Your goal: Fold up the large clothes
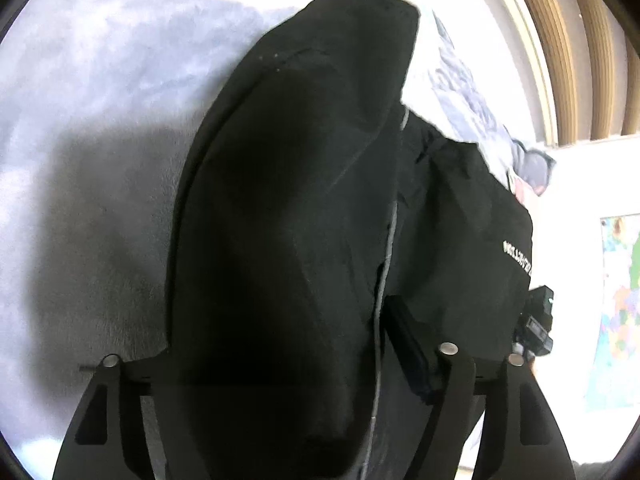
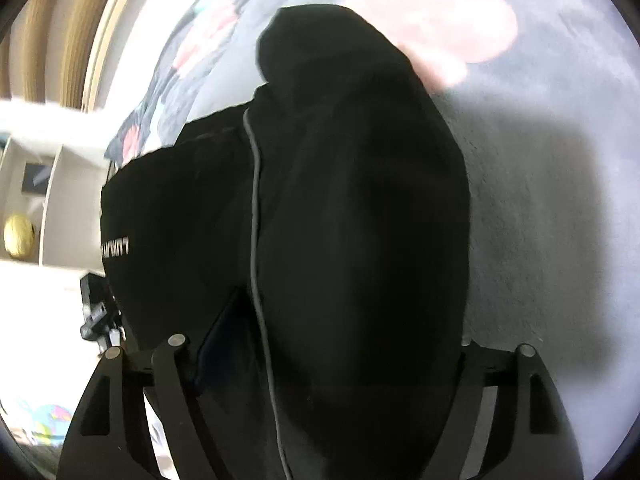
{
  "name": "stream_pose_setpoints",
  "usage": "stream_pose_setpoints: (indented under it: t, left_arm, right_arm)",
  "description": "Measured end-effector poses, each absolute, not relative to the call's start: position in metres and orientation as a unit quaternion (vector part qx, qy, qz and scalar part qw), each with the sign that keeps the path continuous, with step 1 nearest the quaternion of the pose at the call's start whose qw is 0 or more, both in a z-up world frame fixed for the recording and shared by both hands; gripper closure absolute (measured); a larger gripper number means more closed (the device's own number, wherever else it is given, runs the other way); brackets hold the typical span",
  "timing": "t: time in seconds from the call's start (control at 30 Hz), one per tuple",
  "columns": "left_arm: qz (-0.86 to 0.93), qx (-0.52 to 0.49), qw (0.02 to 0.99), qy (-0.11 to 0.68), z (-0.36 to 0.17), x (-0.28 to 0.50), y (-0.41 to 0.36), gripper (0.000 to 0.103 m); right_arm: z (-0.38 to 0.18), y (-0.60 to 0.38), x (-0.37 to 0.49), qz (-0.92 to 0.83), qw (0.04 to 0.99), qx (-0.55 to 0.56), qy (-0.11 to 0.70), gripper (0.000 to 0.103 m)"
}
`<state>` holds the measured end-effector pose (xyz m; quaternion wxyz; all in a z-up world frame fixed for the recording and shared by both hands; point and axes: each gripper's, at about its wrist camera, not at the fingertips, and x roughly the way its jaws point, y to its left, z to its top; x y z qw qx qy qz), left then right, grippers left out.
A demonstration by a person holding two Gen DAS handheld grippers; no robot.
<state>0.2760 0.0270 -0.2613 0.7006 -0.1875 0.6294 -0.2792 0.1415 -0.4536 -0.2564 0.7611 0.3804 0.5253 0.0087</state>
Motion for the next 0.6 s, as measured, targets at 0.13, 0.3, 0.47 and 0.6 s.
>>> stream_pose_setpoints:
  t: [0.13,0.3,0.47,0.6]
  left_arm:
    - [-0.290,-0.140,0.742,0.588,-0.216,0.242,0.019,0.065]
    - [-0.330,-0.148,0.761,0.539,-0.159,0.189,0.014,0.066]
    - [-0.366,-0.140,0.773,0.499,-0.104,0.128,0.013,0.066]
    - [-0.379,-0.136,0.774,0.488,-0.078,0.078,0.019,0.066]
  right_arm:
    - [-0.223,-0.418,0.137,-0.006,0.795,0.313,0.519,0.048]
    - [-0.176,-0.392,0.105,-0.003,0.820,0.286,0.496,0.060]
    - [-0.121,-0.353,0.065,0.021,0.842,0.246,0.479,0.062]
    - [-0.085,-0.312,0.029,0.026,0.854,0.208,0.476,0.062]
